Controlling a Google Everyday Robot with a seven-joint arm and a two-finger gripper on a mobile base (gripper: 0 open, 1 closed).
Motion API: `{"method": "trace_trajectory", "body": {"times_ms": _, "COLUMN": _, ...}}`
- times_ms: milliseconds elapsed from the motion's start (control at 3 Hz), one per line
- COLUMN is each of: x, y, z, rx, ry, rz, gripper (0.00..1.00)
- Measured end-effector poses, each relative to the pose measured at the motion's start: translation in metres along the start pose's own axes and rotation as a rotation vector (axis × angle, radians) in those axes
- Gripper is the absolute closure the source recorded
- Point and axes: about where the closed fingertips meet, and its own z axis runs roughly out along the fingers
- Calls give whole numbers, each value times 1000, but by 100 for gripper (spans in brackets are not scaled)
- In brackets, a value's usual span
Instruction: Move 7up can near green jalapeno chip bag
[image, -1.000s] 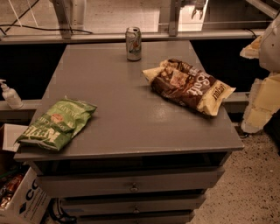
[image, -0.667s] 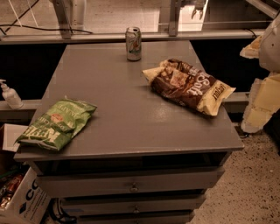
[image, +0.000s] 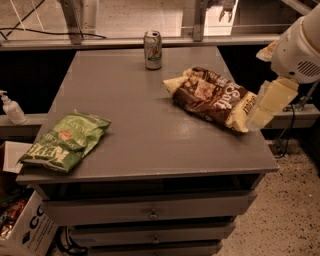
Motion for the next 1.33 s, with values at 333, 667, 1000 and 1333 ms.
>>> {"method": "trace_trajectory", "body": {"times_ms": 333, "x": -20, "y": -45, "z": 26, "rx": 50, "ry": -131, "rz": 58, "gripper": 0}}
{"method": "trace_trajectory", "body": {"times_ms": 667, "x": -50, "y": -87, "z": 42, "rx": 77, "ry": -248, "rz": 144, "gripper": 0}}
{"method": "trace_trajectory", "body": {"times_ms": 1000, "x": -85, "y": -108, "z": 61, "rx": 75, "ry": -338, "rz": 250, "gripper": 0}}
{"method": "trace_trajectory", "body": {"times_ms": 1333, "x": -85, "y": -108, "z": 61, "rx": 75, "ry": -338, "rz": 250, "gripper": 0}}
